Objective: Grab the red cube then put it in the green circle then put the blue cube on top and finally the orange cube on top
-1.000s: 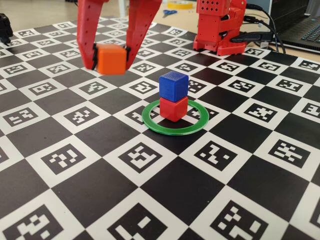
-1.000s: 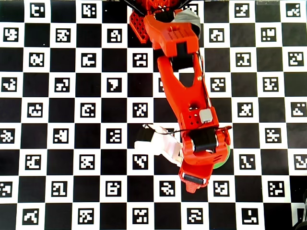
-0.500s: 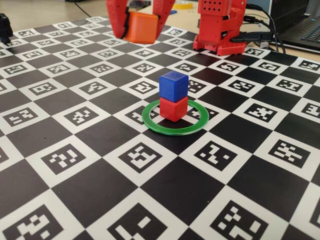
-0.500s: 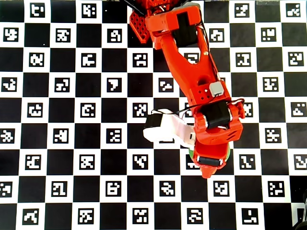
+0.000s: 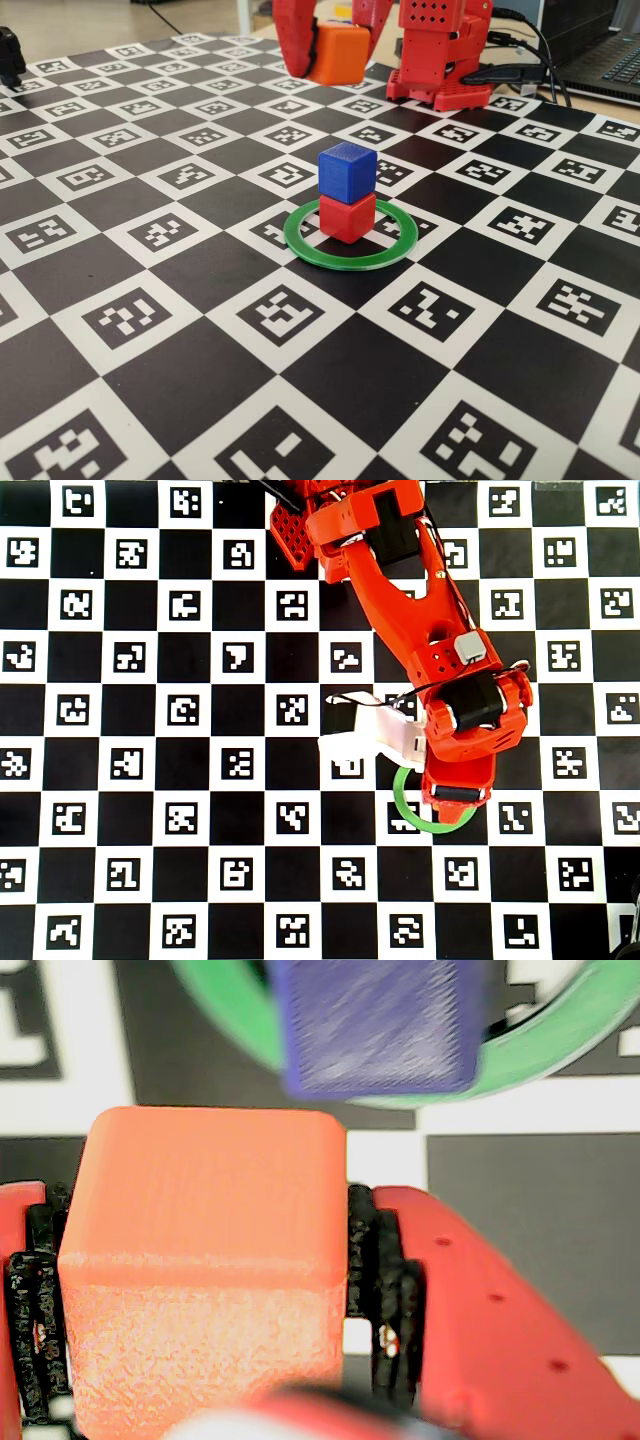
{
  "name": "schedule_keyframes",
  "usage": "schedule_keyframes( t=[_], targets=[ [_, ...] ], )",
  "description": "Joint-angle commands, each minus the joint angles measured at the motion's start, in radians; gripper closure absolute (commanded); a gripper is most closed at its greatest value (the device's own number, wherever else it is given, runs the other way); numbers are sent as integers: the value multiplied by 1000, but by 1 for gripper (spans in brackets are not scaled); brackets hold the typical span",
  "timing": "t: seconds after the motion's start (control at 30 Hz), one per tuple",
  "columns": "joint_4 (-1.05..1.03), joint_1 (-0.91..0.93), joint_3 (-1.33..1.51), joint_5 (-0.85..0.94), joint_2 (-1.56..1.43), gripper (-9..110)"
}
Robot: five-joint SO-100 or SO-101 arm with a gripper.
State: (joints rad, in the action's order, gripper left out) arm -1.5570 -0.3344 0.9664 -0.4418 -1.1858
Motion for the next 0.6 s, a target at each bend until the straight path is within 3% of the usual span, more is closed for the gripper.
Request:
schedule_keyframes(
  t=[0.0, 0.57],
  targets=[
    [28, -15, 15, -15, -138, 91],
    [86, -28, 97, 57, -129, 92]
  ],
)
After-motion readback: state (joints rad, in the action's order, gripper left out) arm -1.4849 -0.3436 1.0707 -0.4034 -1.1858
